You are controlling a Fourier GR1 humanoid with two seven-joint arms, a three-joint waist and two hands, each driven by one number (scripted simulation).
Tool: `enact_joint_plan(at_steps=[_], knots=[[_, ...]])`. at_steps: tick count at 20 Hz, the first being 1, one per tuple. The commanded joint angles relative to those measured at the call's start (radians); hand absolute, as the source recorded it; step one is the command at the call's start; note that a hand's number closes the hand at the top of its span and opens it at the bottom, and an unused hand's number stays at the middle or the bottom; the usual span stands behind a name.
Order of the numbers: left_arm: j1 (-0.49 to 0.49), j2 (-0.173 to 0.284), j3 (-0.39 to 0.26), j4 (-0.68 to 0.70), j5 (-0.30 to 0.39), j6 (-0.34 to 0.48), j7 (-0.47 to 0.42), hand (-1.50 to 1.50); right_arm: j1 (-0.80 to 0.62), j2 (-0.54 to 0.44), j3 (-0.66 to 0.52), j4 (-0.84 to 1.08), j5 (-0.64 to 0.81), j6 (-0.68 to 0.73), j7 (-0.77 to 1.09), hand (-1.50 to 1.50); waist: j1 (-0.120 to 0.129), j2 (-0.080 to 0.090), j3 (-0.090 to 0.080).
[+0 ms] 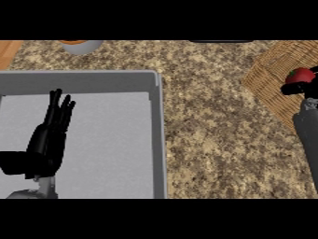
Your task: Pick the tomato from the cutting board and place it in the basket
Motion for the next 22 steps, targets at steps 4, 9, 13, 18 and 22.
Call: enact_joint_plan(at_steps=[4,9,13,18,22], knots=[[0.031,0.004,0.022,-0.04,-0.019,-0.029,0.012,0.0,0.059,-0.022,-0.079,0.073,-0.047,-0.086,-0.089,1.5,0.007,0.002,0.001],[0.014,-0.06,0.001,-0.004,-0.052,-0.007,-0.012,0.0,0.122,-0.008,-0.103,-0.023,-0.099,-0.075,-0.097,1.5,0.002,0.0,0.001],[0.058,-0.028,0.022,-0.045,-0.014,-0.053,0.007,0.0,0.142,-0.015,-0.167,0.035,-0.09,-0.161,-0.089,1.5,0.006,0.001,0.001],[0.051,-0.073,0.002,-0.042,-0.063,-0.027,0.001,0.0,0.143,-0.03,-0.175,0.087,-0.166,-0.128,-0.195,-1.5,0.005,0.001,0.001],[0.063,-0.065,0.006,-0.061,-0.071,-0.05,0.014,0.0,0.086,-0.019,-0.175,0.151,-0.159,-0.219,-0.235,-1.5,0.009,0.001,0.001]])
